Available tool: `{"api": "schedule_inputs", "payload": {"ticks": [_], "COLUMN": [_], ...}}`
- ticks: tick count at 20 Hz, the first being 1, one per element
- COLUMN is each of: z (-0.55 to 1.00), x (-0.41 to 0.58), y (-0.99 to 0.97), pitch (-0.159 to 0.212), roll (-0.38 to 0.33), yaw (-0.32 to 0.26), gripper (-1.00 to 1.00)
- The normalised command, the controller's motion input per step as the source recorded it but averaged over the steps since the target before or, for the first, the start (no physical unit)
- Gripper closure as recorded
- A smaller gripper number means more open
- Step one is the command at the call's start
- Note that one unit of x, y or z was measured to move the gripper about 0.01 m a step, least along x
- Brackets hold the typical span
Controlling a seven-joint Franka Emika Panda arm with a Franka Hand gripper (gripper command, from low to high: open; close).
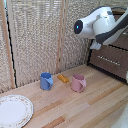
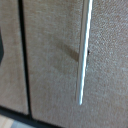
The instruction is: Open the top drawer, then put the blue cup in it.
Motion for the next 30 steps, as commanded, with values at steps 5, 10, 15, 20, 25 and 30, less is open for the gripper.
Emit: {"api": "schedule_inputs", "payload": {"ticks": [5, 10, 15, 20, 25, 30], "z": [0.0, 0.07, 0.28, 0.29, 0.05, 0.0], "x": [0.0, 0.031, -0.033, -0.079, 0.151, -0.041], "y": [-0.7, -0.36, -0.2, -0.55, -0.6, -0.05], "pitch": [0.0, 0.0, -0.001, 0.001, 0.0, -0.019], "roll": [-0.019, 0.004, -0.012, 0.041, 0.041, 0.007], "yaw": [0.177, 0.318, 0.152, -0.085, -0.138, -0.006], "gripper": [-1.0, 1.0, 1.0, 1.0, 1.0, 1.0]}}
